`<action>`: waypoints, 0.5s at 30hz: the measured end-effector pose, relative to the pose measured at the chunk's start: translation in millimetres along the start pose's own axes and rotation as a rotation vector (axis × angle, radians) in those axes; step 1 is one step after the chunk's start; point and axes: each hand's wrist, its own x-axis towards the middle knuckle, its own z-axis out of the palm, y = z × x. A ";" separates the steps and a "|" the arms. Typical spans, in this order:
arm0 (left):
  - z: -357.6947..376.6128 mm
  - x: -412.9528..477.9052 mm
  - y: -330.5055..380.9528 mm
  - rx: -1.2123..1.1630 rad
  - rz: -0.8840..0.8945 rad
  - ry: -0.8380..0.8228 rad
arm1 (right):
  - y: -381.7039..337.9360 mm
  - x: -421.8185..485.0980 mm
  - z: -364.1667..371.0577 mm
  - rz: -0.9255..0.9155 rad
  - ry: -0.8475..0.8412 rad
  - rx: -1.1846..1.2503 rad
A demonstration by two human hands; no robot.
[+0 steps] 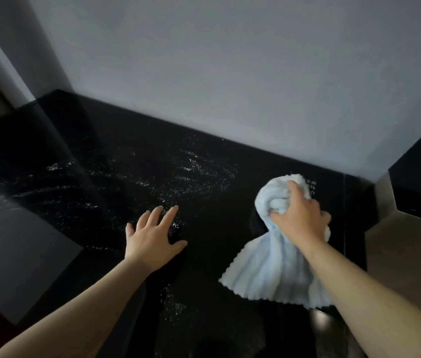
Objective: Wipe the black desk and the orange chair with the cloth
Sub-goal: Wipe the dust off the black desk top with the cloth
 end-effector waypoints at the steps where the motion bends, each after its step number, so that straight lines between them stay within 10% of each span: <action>1: -1.6 8.0 2.3 -0.025 -0.016 -0.038 | 7.5 4.0 1.5 0.062 -0.093 -0.137; 8: -6.5 49.0 16.9 -0.063 -0.168 -0.173 | -31.1 -29.1 41.4 -0.553 -0.233 0.005; 13: -2.0 59.5 16.3 -0.043 -0.212 -0.328 | 6.9 48.5 5.8 -0.147 0.207 0.122; 15: -1.8 61.1 17.3 -0.022 -0.212 -0.345 | 33.5 83.9 -5.9 0.132 0.080 -0.005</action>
